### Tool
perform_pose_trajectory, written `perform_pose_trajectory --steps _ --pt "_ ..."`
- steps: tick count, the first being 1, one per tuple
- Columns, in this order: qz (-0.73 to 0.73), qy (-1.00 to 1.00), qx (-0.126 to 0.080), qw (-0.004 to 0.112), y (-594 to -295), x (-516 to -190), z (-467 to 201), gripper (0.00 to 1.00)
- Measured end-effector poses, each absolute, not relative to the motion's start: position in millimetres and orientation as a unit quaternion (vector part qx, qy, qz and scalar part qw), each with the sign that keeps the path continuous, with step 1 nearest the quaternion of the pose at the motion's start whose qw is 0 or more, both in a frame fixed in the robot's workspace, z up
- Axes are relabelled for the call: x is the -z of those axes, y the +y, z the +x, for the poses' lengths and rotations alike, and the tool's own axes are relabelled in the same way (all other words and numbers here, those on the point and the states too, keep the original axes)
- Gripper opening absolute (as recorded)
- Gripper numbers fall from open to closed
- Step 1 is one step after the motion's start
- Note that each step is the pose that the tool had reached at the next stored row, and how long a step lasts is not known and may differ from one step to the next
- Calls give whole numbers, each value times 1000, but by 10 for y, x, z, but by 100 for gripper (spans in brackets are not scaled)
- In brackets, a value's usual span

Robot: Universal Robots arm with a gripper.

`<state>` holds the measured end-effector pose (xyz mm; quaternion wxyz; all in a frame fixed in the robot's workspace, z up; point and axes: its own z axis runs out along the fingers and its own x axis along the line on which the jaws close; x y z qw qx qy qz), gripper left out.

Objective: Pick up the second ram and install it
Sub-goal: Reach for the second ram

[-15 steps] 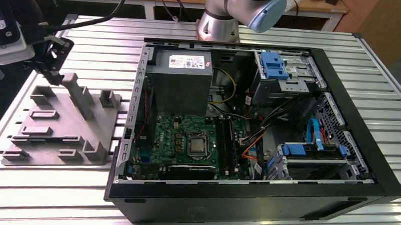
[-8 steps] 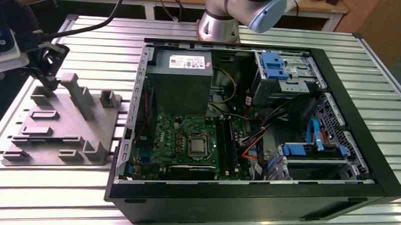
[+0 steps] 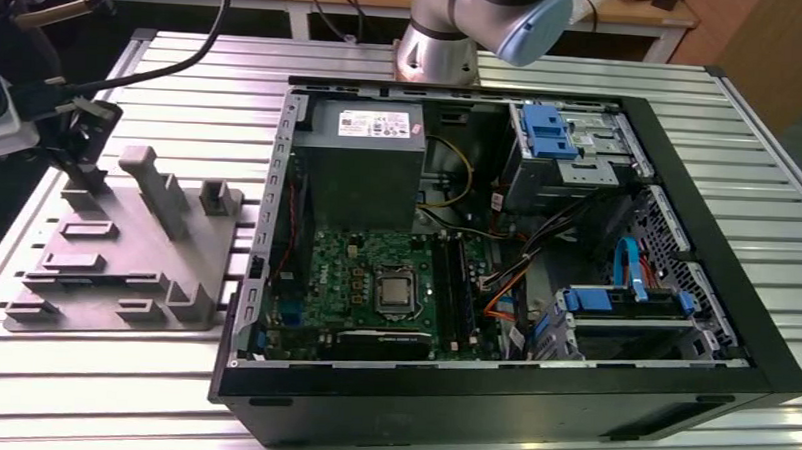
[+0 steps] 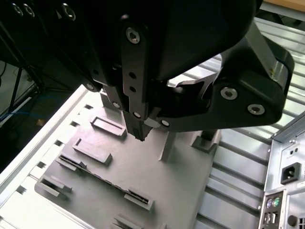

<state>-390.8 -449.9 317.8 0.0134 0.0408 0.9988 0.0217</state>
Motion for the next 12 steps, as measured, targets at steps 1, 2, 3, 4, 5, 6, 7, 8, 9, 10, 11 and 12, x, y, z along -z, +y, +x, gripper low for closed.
perform_pose_trajectory --steps 1,2,3,4,5,6,7,8,9,10,11,12 --pt "41 999 -22 13 -4502 -3164 -3928 7" --pt "41 999 -22 13 -4505 -3148 -3945 7" --pt "41 999 -22 13 -4508 -3131 -3959 7" --pt "41 999 -22 13 -4511 -3113 -3970 7" --pt "41 999 -22 13 -4514 -3097 -3982 7" --pt "41 999 -22 13 -4518 -3080 -3994 7" --pt "41 999 -22 13 -4521 -3064 -4005 7" --pt "41 999 -22 13 -4525 -3050 -4015 7" --pt "41 999 -22 13 -4529 -3036 -4025 7" --pt "41 999 -22 13 -4535 -3021 -4033 7" --pt "41 999 -22 13 -4540 -3006 -4040 7" --pt "41 999 -22 13 -4544 -2992 -4046 7"
